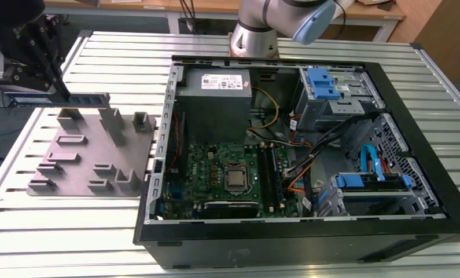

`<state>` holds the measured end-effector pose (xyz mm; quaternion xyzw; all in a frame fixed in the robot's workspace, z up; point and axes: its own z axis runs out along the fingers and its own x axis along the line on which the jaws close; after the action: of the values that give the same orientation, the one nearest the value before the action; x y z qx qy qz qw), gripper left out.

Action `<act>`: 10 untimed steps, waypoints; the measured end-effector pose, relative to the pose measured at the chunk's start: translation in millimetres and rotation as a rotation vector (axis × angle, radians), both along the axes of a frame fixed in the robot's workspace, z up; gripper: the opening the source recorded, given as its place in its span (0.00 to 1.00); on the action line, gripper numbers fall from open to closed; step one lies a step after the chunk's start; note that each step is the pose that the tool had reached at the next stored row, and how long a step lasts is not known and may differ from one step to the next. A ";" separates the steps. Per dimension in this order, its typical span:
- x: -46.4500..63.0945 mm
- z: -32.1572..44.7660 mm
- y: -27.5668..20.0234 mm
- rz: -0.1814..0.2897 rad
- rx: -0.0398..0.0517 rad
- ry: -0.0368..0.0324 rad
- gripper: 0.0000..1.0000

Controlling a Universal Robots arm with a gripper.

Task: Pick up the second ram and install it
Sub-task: 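Pick up the second ram and move it above second insertion slot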

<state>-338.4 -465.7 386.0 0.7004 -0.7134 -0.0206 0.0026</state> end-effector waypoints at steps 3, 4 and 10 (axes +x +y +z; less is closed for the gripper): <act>6.9 -0.1 0.0 0.000 0.0000 0.0000 0.14; 9.1 -0.1 0.0 0.000 0.0000 0.0001 0.14; 20.8 -0.3 0.0 0.000 0.0001 0.0001 0.14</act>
<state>-317.6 -465.7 385.7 0.7005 -0.7134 -0.0207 0.0026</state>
